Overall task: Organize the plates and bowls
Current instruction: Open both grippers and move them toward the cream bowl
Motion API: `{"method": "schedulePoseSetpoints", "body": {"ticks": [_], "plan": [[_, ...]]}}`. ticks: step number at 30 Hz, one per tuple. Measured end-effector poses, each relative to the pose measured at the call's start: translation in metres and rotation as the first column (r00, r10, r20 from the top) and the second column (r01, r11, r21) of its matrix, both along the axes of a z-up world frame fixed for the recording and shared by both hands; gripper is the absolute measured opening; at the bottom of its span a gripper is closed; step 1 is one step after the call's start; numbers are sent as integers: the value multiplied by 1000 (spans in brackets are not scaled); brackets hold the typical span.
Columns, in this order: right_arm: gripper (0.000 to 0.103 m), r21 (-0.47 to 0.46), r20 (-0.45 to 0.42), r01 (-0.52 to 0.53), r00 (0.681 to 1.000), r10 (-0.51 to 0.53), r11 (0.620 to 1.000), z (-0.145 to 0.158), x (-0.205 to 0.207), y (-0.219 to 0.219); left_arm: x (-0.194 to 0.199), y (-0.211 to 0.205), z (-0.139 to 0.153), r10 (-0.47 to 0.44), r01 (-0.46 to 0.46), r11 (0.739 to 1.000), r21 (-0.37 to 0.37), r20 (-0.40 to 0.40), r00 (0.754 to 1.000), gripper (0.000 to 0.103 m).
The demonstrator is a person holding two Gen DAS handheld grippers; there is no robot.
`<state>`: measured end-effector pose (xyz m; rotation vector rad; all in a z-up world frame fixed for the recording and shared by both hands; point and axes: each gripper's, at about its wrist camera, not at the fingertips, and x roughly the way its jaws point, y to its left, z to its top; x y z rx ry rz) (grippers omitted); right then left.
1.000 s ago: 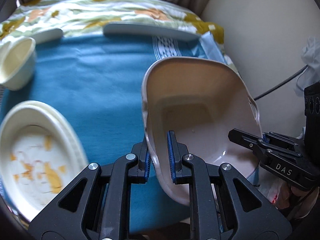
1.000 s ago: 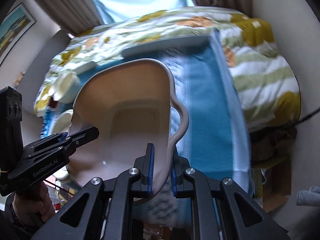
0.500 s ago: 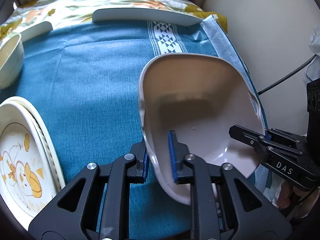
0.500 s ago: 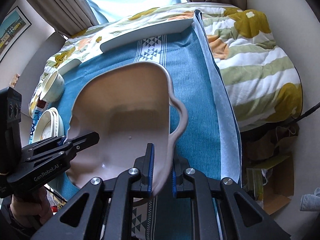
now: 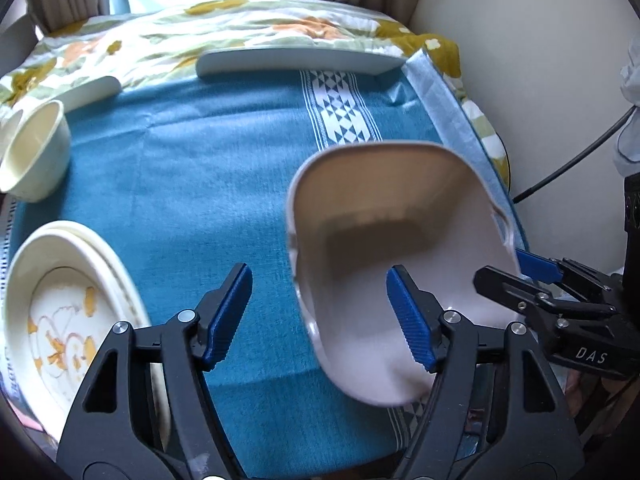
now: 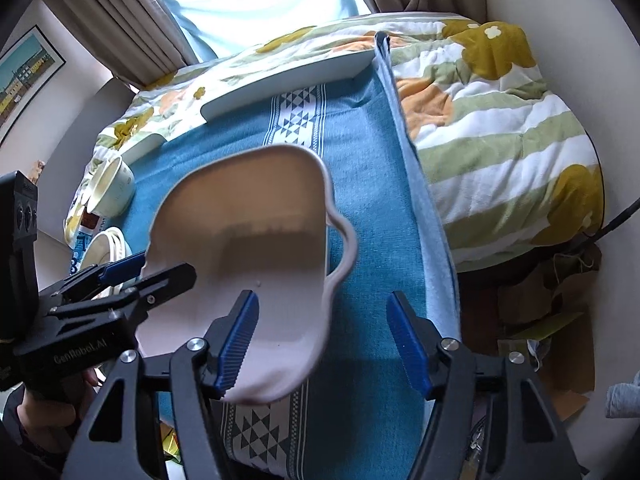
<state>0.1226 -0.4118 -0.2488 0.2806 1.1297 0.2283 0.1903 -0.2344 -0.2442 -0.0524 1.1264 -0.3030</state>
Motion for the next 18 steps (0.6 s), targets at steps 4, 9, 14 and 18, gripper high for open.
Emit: {"method": "schedulePoseSetpoints", "body": {"ticks": [4, 9, 14, 18], "plan": [[62, -16, 43, -19, 999, 20, 1000, 29, -8, 2, -15, 16, 35, 39, -39, 999, -12, 35, 999, 68], [63, 7, 131, -108, 986, 107, 994, 85, -5, 29, -39, 60, 100, 145, -141, 989, -43, 122, 982, 76], [94, 40, 230, -210, 953, 196, 977, 128, 12, 77, -49, 114, 146, 249, -252, 968, -20, 243, 937, 103], [101, 55, 297, -283, 920, 255, 957, 144, 34, 130, -37, 171, 156, 317, -323, 946, -14, 245, 916, 103]]}}
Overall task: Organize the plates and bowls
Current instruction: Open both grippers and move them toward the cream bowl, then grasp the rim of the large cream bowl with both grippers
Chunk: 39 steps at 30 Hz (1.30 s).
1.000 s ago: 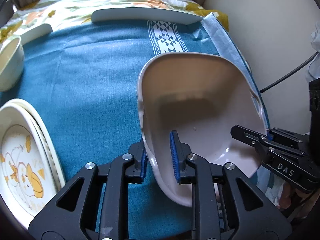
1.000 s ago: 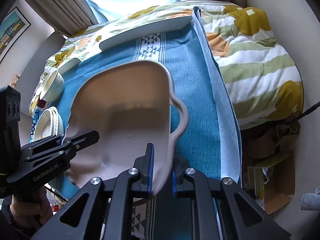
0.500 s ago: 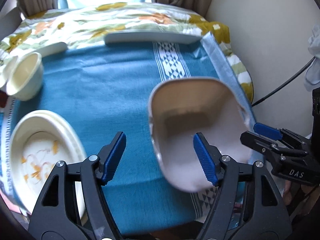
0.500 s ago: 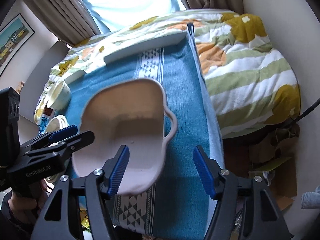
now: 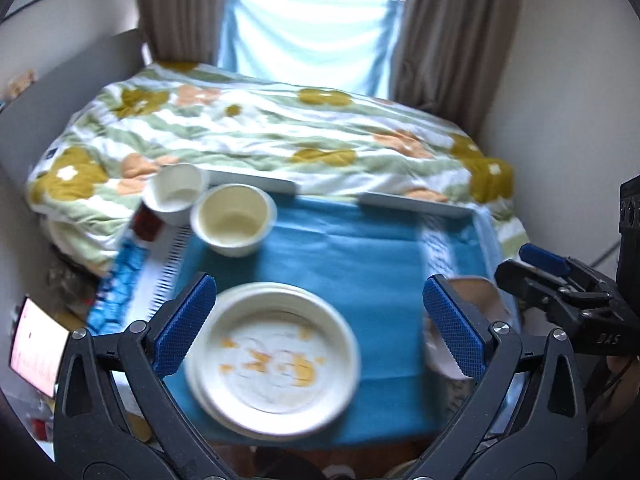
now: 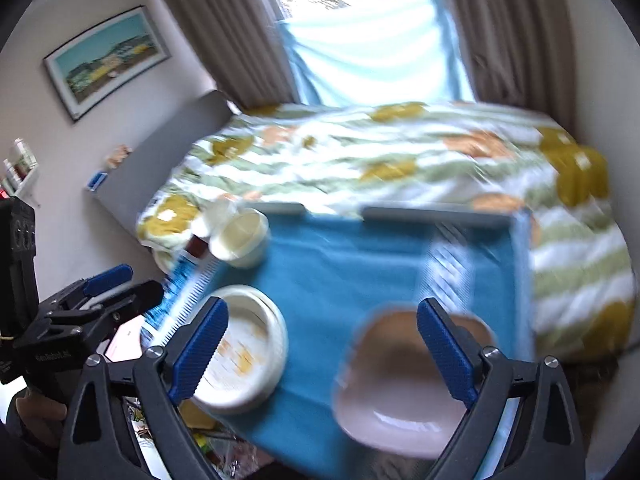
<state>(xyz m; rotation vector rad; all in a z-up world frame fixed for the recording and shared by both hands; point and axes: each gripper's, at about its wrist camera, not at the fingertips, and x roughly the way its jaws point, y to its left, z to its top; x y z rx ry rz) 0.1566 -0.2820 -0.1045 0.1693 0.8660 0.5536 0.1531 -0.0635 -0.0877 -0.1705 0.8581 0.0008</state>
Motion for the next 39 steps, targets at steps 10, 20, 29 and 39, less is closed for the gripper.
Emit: {"method": "schedulePoseSetpoints", "body": {"ticks": [10, 20, 29, 39], "plan": [[102, -53, -127, -25, 992, 19, 998, -18, 84, 127, 69, 135, -37, 75, -86, 991, -102, -104, 992, 103], [101, -116, -369, 6, 928, -48, 993, -115, 160, 198, 157, 187, -139, -17, -69, 966, -250, -329, 944, 78], [56, -99, -480, -19, 877, -31, 995, -156, 178, 212, 189, 176, -188, -77, -38, 965, -260, -420, 904, 41], [17, -67, -515, 0, 857, -35, 998, -165, 179, 217, 199, 166, -194, -109, 16, 976, -218, -423, 899, 14]]}}
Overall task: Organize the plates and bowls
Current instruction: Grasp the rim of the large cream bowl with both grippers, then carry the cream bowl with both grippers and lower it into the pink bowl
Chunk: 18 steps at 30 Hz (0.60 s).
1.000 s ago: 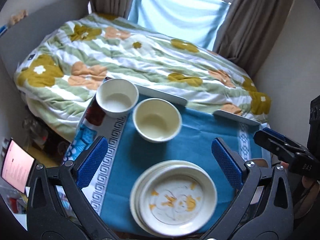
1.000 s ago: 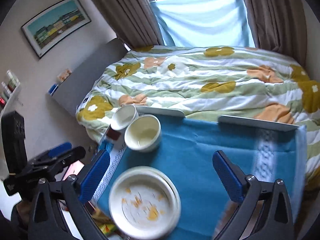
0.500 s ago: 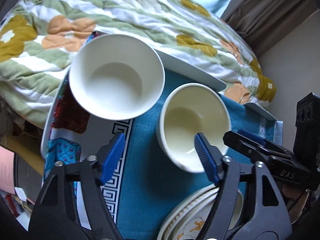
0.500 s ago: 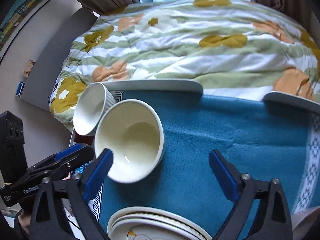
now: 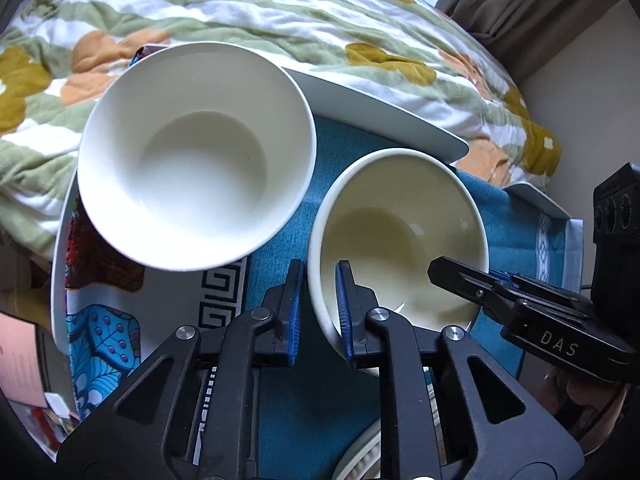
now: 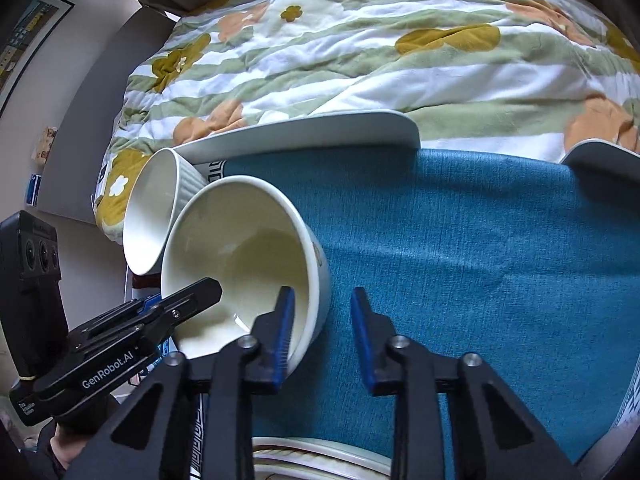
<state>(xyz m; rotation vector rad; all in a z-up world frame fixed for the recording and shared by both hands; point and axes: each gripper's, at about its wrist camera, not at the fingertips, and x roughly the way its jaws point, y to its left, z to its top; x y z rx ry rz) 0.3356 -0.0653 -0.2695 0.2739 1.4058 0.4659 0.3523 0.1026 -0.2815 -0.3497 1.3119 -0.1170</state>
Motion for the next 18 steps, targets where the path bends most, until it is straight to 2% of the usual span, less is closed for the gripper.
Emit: {"method": "schedulePoseSetpoints", "body": {"ticks": [9, 18], "plan": [[16, -27, 36, -13, 999, 14, 1000, 9, -3, 6, -2, -5, 12, -23, 22, 999, 48, 27, 999, 14], [16, -25, 56, 13, 998, -12, 1000, 34, -17, -10, -13, -23, 46, -72, 67, 996, 66, 61, 996, 14]]}}
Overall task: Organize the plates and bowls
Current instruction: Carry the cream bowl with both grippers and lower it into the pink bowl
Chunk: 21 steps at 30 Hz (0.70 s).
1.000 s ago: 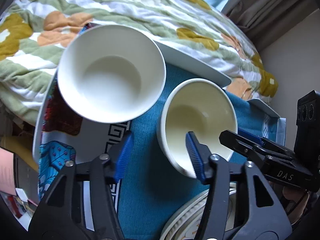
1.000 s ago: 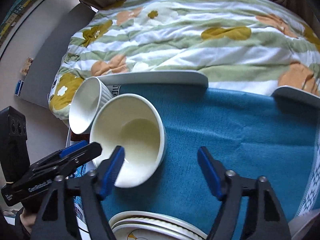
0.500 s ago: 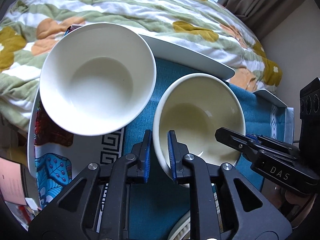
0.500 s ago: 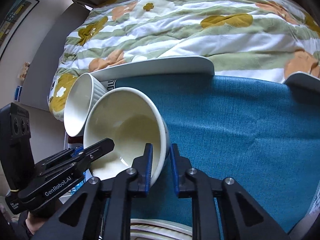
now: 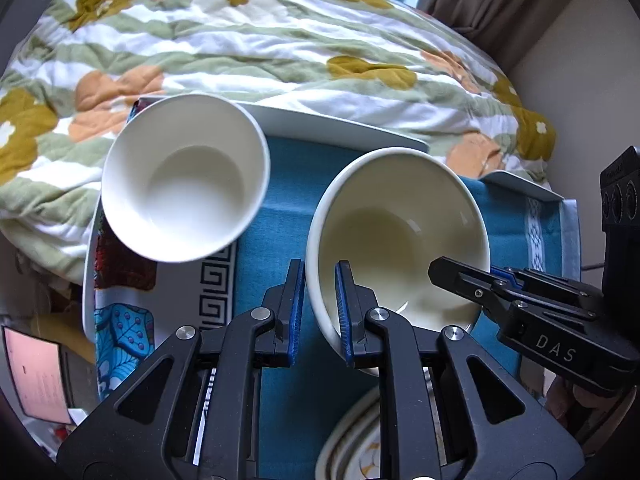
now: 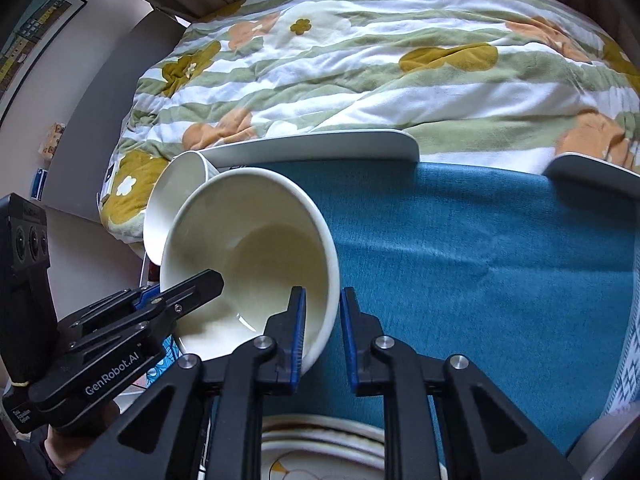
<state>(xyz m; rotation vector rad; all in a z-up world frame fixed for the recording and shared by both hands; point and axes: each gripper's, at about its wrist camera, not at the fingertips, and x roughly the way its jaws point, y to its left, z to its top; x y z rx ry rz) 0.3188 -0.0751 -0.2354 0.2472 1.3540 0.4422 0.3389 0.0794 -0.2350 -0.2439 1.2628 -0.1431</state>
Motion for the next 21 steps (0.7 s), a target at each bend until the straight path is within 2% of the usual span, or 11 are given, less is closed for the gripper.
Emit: {"method": "schedulePoseSetpoints", "body": {"ticks": [8, 15, 21], "plan": [[16, 14, 58, 80, 995, -81, 997, 50, -27, -49, -24, -54, 50, -78, 78, 997, 2, 61, 995, 14], [16, 26, 106, 140, 984, -142, 990, 87, -65, -120, -53, -129, 83, -127, 128, 992, -6, 90, 988, 14], [16, 2, 139, 175, 975, -173, 985, 104, -100, -191, -79, -206, 96, -176, 179, 984, -24, 107, 979, 14]]}}
